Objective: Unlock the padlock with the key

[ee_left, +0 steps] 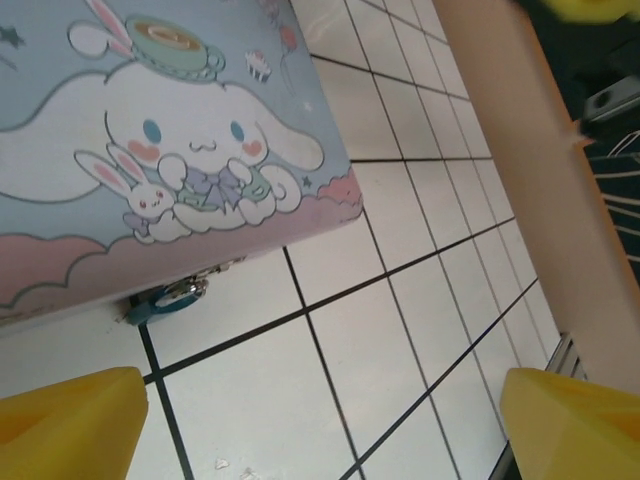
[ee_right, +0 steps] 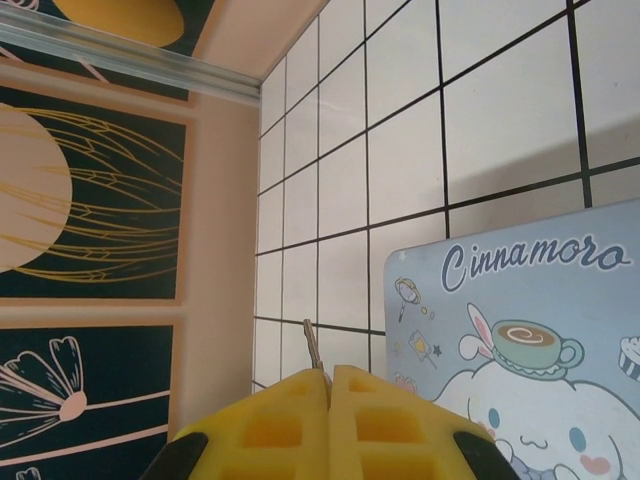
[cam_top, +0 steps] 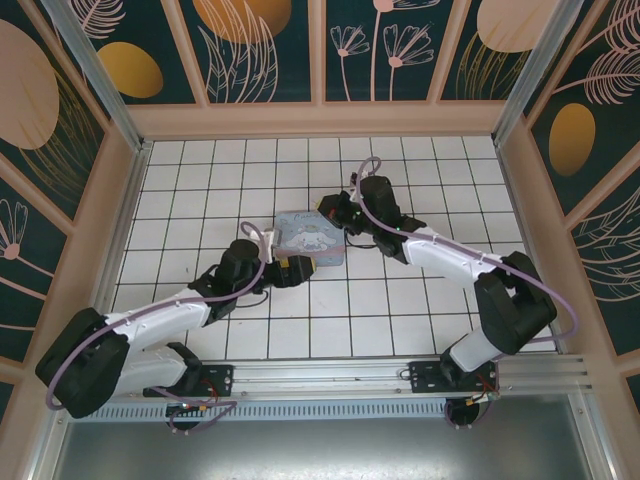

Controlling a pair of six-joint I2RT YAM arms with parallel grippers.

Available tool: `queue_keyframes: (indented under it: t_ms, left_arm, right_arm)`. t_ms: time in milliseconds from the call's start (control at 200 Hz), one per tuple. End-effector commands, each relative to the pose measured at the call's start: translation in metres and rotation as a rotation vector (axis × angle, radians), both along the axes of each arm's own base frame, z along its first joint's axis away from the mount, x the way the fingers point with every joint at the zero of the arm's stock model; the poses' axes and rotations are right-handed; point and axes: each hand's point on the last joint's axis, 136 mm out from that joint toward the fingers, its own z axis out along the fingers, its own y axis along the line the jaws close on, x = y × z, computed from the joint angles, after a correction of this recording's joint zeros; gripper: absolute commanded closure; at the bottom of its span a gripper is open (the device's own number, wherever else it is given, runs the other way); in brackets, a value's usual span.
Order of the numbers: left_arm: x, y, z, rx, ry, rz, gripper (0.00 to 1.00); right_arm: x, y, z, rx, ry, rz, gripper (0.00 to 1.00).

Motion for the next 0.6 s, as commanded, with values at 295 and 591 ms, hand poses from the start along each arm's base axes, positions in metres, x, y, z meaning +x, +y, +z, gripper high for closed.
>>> queue_keyframes:
  t_ms: [295,591]
  left_arm:
    - [0.003,-0.013,-0.035,0.024,0.01,-0.046,0.13]
    - [0.023,-0.023,-0.049,0.05,-0.014,-0.026,0.14]
  right_arm:
    - [-0.033,-0.022,-0.036,0.072,0.016,-0.005,1.0]
    - [-0.028,-0.027,-0.06,0.054,0.018,0.014,1.0]
